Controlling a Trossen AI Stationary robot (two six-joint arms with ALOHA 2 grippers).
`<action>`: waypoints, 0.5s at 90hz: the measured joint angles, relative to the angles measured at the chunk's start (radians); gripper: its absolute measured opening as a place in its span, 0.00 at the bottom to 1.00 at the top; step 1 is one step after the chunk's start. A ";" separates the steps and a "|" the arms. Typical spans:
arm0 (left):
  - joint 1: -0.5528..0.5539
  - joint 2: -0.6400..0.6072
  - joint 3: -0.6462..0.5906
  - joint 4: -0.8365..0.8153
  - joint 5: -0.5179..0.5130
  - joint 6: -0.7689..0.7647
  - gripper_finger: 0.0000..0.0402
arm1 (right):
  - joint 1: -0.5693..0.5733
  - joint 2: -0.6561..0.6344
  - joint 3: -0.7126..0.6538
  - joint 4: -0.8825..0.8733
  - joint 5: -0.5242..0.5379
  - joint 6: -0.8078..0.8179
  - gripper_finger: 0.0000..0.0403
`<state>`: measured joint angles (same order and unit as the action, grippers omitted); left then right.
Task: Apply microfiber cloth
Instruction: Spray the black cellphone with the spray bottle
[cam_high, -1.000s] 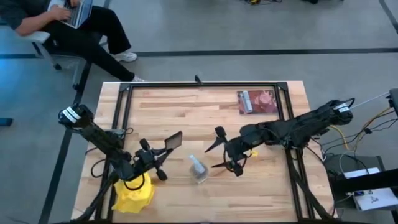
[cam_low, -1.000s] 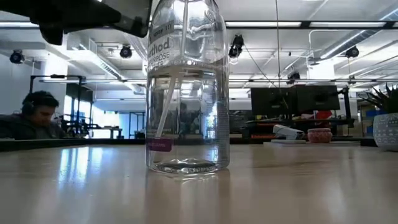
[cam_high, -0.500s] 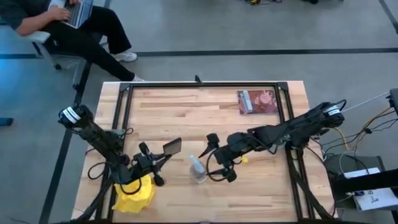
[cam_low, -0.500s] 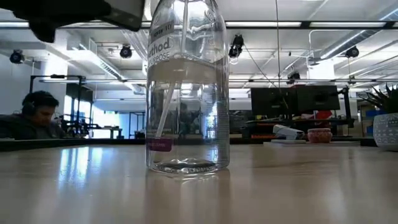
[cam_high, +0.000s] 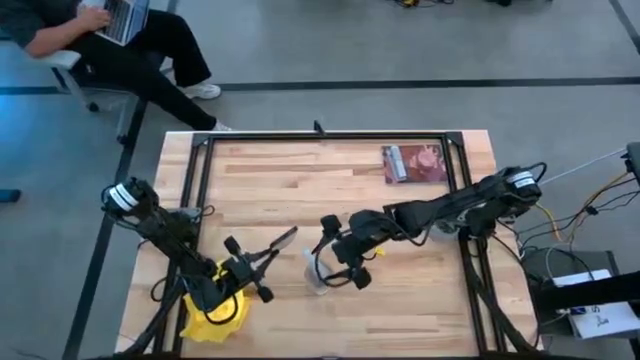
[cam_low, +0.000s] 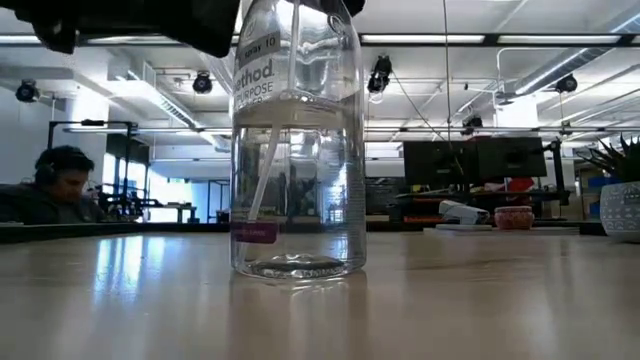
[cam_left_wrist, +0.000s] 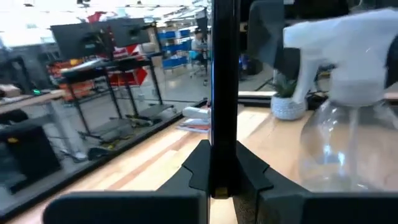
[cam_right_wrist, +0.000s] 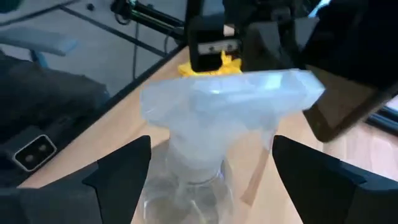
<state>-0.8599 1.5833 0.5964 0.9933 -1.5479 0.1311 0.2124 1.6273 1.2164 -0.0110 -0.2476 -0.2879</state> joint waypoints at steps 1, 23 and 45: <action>0.001 0.000 0.002 0.000 -0.002 0.001 0.03 | -0.002 0.000 0.001 0.001 -0.003 -0.002 0.79; 0.002 -0.001 0.015 -0.001 0.002 -0.003 0.03 | -0.044 0.006 0.004 -0.006 -0.048 -0.055 0.77; 0.015 0.000 0.014 -0.002 0.002 -0.020 0.03 | -0.070 0.013 0.004 0.026 -0.234 -0.094 0.77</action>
<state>-0.8454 1.5829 0.6102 0.9913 -1.5459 0.1112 0.1424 1.6402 1.2205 0.0147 -0.4811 -0.3823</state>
